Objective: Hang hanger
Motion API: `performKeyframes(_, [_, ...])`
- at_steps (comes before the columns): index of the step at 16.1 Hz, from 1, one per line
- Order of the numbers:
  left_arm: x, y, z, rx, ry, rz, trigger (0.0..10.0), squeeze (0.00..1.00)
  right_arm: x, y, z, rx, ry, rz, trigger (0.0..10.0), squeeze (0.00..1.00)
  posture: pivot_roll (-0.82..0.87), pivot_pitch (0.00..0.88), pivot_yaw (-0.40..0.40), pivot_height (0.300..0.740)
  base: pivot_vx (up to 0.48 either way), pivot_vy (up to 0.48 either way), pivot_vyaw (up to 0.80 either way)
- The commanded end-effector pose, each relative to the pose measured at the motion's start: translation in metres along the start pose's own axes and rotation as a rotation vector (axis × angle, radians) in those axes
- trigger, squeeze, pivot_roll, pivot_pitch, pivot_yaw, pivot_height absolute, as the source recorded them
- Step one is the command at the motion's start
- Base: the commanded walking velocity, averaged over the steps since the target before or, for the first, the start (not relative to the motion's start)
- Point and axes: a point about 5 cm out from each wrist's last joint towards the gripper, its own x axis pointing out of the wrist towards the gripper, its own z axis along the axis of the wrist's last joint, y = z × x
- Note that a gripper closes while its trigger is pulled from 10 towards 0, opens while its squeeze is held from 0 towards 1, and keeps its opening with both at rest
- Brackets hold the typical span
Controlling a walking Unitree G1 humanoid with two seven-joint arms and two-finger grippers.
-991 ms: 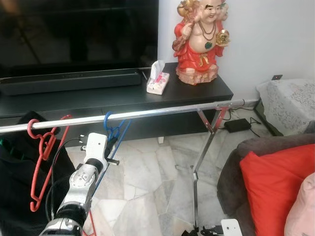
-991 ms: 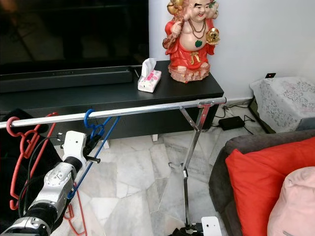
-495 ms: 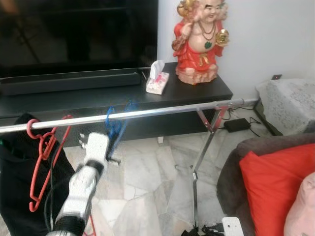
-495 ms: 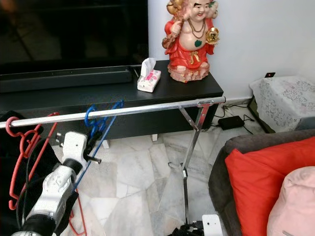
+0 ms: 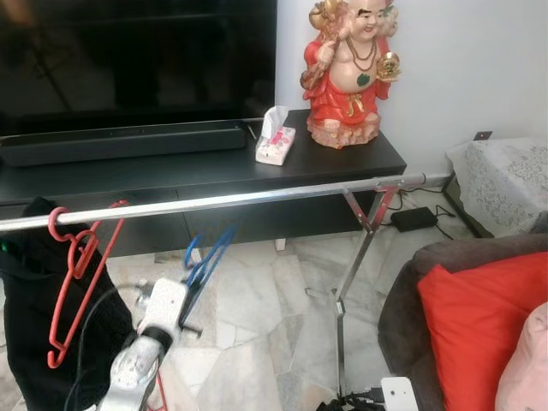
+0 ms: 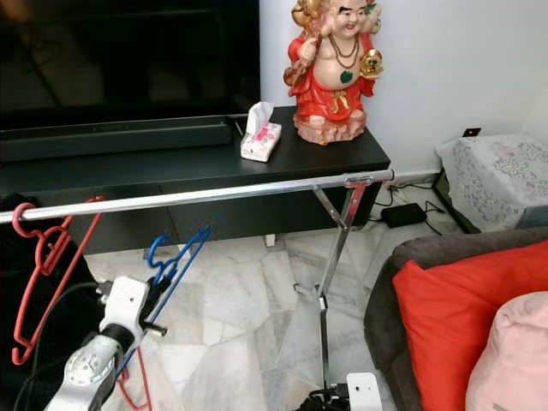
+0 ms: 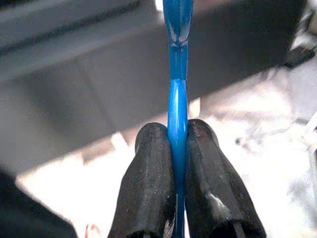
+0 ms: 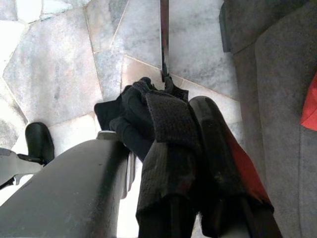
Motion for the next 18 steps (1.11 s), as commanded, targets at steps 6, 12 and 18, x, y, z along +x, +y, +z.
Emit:
performKeyframes(6, [-0.03,-0.002,-0.074,-0.135,0.415,0.13,10.0,0.0,0.001,-0.003,0.004,0.006,-0.019,-0.014,10.0,0.0,-0.14,0.0,-0.015,0.74,0.0,0.0,0.0])
performKeyframes(12, [-0.056,-0.009,-0.105,-0.174,0.619,0.176,10.0,0.0,0.001,-0.006,0.005,0.009,-0.018,-0.019,10.0,0.0,-0.15,0.0,-0.013,0.74,0.0,0.0,0.0])
performKeyframes(18, [-0.071,-0.018,-0.117,-0.173,0.694,0.164,10.0,0.0,0.0,-0.005,0.003,0.006,-0.014,-0.015,10.0,0.0,-0.16,0.0,-0.003,0.74,0.0,0.044,0.0])
